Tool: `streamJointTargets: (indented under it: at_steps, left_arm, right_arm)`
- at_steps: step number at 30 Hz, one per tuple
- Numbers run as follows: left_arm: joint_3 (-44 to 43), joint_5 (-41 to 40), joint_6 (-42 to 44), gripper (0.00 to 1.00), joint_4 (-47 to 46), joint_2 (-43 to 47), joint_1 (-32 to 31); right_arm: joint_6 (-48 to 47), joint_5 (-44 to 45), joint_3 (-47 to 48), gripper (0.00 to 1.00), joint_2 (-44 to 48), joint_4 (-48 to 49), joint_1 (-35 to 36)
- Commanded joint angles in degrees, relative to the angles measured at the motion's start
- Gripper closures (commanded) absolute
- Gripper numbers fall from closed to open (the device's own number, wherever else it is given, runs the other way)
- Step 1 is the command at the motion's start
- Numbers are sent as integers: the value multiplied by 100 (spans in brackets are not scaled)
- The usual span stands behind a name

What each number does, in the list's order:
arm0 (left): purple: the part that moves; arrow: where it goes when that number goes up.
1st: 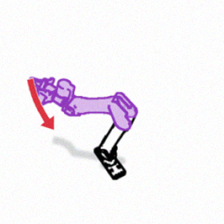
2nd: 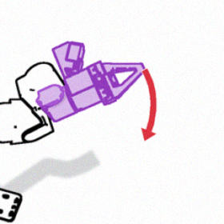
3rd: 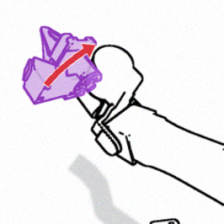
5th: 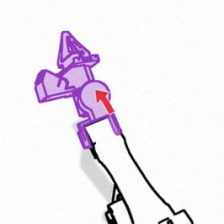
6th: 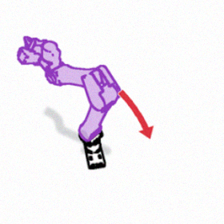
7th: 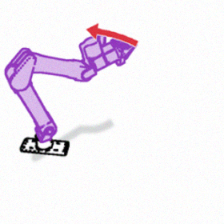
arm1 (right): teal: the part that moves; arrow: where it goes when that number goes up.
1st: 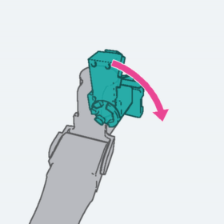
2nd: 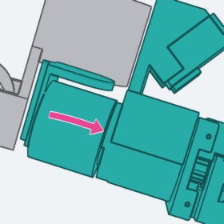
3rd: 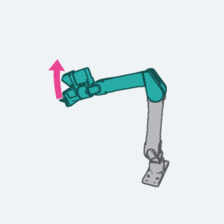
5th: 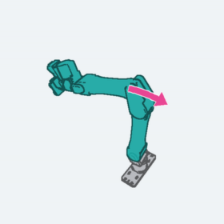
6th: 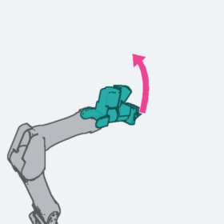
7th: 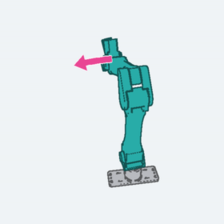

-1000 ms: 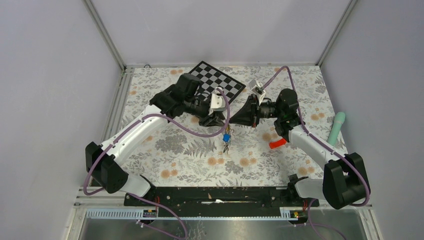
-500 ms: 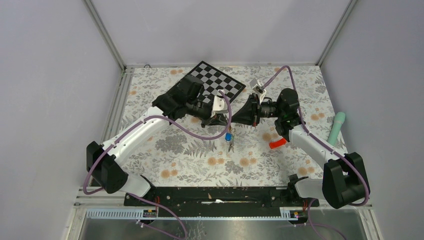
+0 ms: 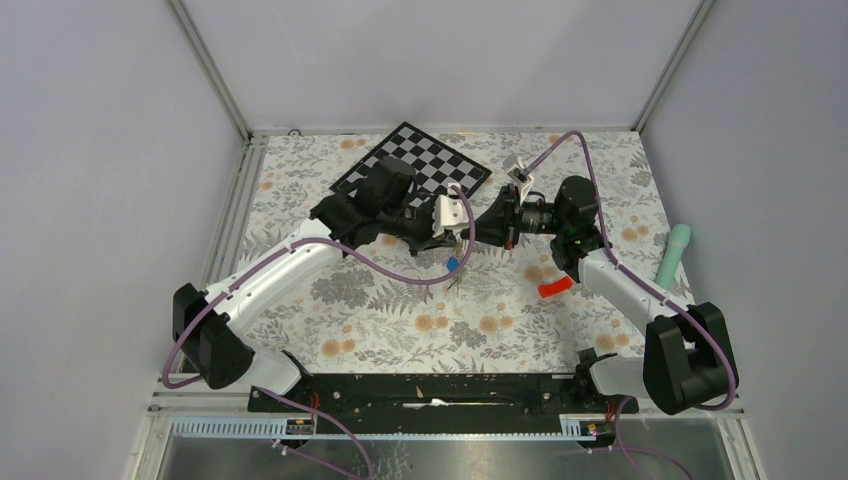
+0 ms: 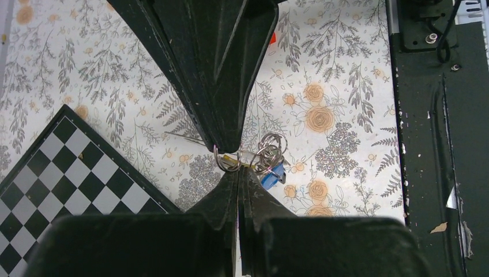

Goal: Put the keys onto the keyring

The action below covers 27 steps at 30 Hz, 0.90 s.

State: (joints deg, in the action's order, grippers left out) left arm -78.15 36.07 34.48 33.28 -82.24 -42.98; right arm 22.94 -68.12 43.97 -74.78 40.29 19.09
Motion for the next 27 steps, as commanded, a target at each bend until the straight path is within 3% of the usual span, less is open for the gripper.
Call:
streamJointTargets:
  at_steps: [1,7,17,27]
  left_arm:
    - [-146,-100,-237,100,-313,0,-263]
    - [-189,-391,-400,100,-425,-121,-423]
    - [-238,-1687,-742,100,-852,-305,-708]
    - [-217,-2198,-1004,100,-1124,-439,-878]
  right_arm:
    - [-140,441,69,100,-27,76,7]
    - [-103,557,75,100,-74,64,2]
    - [187,726,-1,100,-142,254,7]
    - [250,934,-15,100,-216,189,7]
